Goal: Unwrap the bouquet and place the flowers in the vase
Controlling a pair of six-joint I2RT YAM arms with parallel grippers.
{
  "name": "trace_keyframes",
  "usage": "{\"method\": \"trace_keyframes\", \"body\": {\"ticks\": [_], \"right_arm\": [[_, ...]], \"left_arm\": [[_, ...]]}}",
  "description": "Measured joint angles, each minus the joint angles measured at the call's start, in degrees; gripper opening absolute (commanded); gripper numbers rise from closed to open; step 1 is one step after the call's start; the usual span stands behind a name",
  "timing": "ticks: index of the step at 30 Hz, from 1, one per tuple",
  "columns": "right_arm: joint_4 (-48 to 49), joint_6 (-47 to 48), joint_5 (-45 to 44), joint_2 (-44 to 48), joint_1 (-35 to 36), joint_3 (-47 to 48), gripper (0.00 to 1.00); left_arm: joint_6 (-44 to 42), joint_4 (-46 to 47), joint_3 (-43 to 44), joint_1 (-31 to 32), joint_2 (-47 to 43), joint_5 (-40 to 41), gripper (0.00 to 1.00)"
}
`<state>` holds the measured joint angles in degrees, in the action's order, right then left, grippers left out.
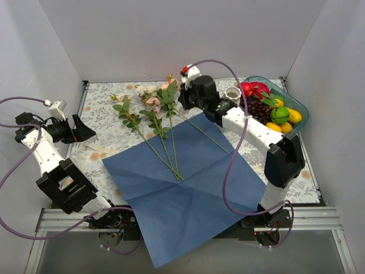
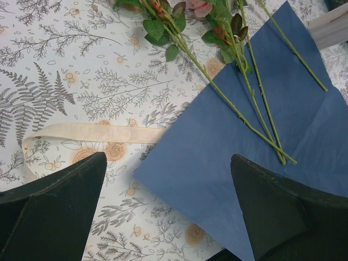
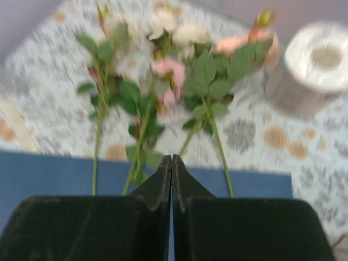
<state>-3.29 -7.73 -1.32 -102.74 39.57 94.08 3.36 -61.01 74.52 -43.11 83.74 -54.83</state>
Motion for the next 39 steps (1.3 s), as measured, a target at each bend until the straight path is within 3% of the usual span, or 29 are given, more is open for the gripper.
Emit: {"method": "trace_keyframes", "body": {"ticks": [5,9,11,16,19,20,21,25,31,39], "right_arm": [[-2.43,1.36,-1.73,1.44,1.44,-16.59,0.03],[-7.74,3.52,-2.95,-1.14,2.16,-18.27,0.32],[-9.49,4.90,-4.15,-3.61,2.29,-14.80,0.45],[-12.55,8.96,-7.13,-12.90,1.99,2.05,0.60],[-13.03,10.69,-8.13,-17.77,1.62,10.45,0.75],[-13.31,11.15,-8.57,-19.06,1.46,12.31,0.87],[-13.42,11.61,-8.76,-20.37,1.33,13.68,0.91],[-14.12,13.16,-8.48,-24.26,0.96,15.32,0.96],[-16.61,14.23,-7.13,-27.91,0.44,15.32,0.94],[-16.59,13.97,-4.70,-29.18,-1.05,15.32,0.82]], "left_arm": [[-0.28,0.00,0.00,0.00,-0.20,-0.02,0.98],[-0.61,0.00,0.00,0.00,-0.26,-0.02,0.98],[-0.66,-0.04,-0.02,0.00,-0.28,-0.02,0.98],[-0.92,-0.07,-0.70,0.00,-0.96,-0.02,0.98],[-1.05,-0.22,-0.90,0.00,-1.27,0.00,0.98],[-1.09,-0.22,-0.90,0.00,-1.27,0.02,0.98],[-1.18,-0.22,-0.90,0.00,-1.27,0.07,0.98],[-1.66,-0.22,-0.90,0.00,-1.27,0.50,0.98],[-2.08,-0.24,-0.83,0.00,-1.20,0.92,0.98],[-2.10,-0.22,-0.52,0.00,-0.66,1.36,0.98]]}}
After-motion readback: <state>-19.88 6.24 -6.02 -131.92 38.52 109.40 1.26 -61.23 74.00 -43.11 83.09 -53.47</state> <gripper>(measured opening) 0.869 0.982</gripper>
